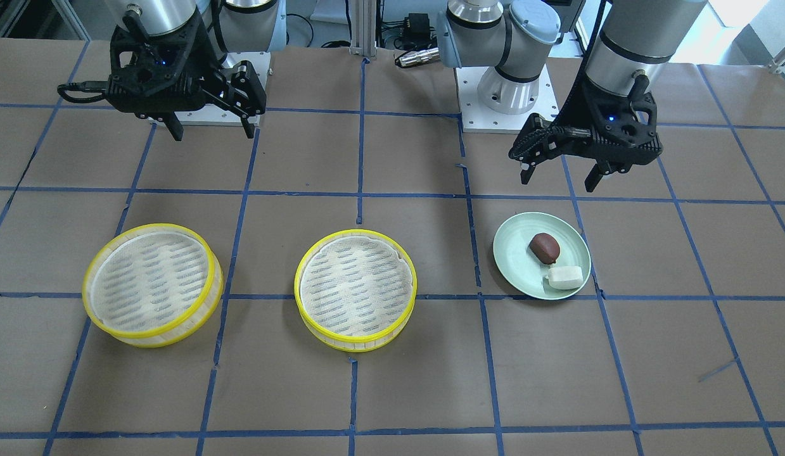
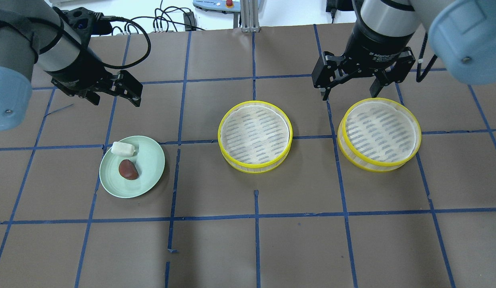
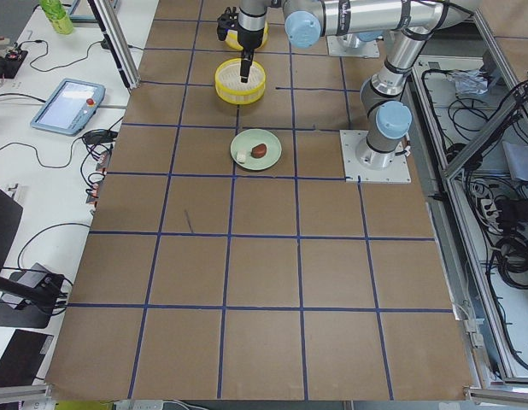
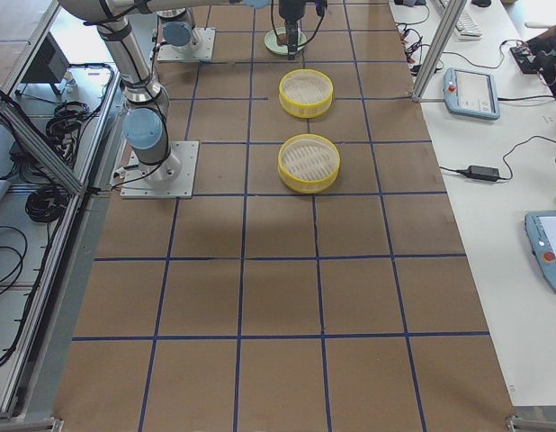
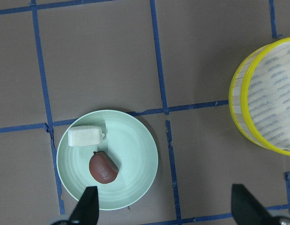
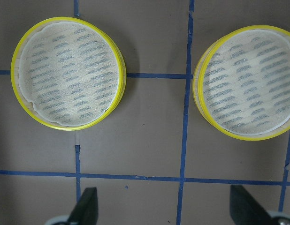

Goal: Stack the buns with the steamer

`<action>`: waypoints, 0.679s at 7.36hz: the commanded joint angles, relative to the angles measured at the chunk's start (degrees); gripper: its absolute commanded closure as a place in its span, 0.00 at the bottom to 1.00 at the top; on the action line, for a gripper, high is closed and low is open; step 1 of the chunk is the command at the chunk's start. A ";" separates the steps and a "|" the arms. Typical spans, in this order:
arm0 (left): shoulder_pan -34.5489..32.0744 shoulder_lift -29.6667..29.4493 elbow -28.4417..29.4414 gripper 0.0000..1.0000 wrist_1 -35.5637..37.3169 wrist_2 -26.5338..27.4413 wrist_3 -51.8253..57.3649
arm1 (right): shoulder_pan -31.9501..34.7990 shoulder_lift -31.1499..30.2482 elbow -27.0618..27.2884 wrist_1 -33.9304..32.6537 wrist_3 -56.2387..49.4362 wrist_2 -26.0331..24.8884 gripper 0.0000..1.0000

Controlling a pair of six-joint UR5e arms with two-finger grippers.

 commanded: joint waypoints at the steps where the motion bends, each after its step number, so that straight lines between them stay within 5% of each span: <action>1: 0.09 -0.01 0.17 0.00 0.01 0.07 0.00 | 0.00 0.00 0.00 0.00 0.00 0.00 0.00; 5: 0.00 0.16 -0.44 0.00 -0.17 0.51 0.35 | -1.49 0.35 0.00 -0.26 -5.10 -1.31 0.00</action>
